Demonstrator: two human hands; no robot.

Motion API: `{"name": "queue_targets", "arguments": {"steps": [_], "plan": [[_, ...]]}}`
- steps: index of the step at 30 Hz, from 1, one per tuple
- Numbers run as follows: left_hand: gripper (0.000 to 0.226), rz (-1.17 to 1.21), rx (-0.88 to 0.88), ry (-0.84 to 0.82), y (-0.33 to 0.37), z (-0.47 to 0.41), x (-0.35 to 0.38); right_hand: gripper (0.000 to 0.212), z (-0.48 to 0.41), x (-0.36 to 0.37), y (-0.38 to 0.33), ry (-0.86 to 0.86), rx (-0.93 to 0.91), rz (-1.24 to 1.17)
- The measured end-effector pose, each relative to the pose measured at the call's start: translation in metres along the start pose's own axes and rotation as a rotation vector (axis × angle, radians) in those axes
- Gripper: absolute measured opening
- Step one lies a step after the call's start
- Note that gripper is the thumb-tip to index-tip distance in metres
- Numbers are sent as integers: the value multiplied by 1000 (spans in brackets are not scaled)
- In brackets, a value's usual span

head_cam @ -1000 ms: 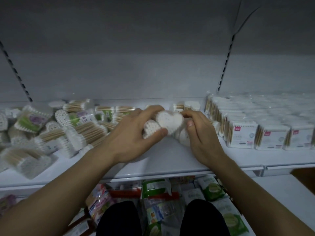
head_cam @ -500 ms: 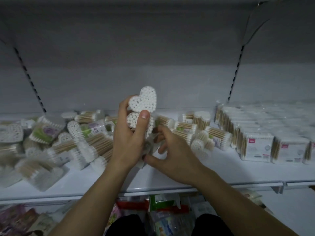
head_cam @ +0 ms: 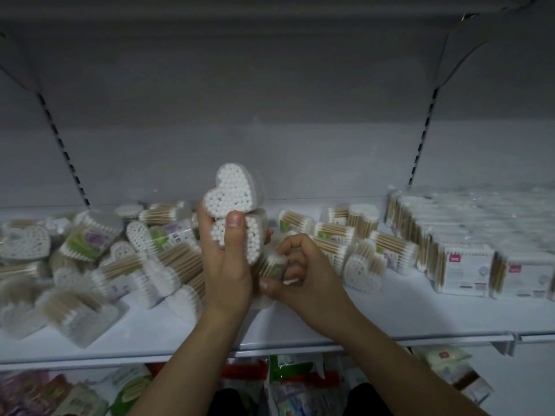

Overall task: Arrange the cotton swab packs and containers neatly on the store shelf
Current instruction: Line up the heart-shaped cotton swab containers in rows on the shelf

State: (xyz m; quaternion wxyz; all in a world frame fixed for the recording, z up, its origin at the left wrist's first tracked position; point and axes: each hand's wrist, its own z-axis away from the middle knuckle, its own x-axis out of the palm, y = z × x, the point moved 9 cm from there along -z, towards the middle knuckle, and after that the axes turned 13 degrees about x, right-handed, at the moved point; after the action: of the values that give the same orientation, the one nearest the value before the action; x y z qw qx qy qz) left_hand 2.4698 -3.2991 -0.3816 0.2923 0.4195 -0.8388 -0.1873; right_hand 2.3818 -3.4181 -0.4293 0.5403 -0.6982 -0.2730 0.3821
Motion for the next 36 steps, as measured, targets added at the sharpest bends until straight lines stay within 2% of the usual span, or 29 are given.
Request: {"name": "queue_targets", "arguments": {"steps": [4,6,7,11,15,18,20,24,29,32,36], "plan": [[74,106,-139,73,0,0,2,50,2,-9,-1,32,-32,-101],[81,96,-126,62,3,-11,4,51,7,-22,-11,60,-42,-152],[79,69,-98,47,5,-18,4,51,8,-31,-16,73,-31,-191],[41,0,-39,-39,0,-41,12,43,-4,-69,-38,112,45,-245],[34,112,-248,-30,-35,-59,28,28,-43,-107,-64,173,85,-197],[46,107,-347,-31,-62,-64,39,26,-81,-126,-74,208,142,48],[41,98,-367,-44,-74,-61,44,28,-103,-131,-70,204,181,271],[38,92,-348,-25,-84,-54,38,21,-129,-127,-76,252,-22,675],[45,50,-351,-18,-84,-55,25,49,-145,-84,-44,103,-118,1117],[43,20,-349,-80,-82,-62,23,43,-146,-76,-42,94,-96,998],[44,-84,-249,-144,-70,-73,18,40,-141,-60,-40,19,-69,892]]}}
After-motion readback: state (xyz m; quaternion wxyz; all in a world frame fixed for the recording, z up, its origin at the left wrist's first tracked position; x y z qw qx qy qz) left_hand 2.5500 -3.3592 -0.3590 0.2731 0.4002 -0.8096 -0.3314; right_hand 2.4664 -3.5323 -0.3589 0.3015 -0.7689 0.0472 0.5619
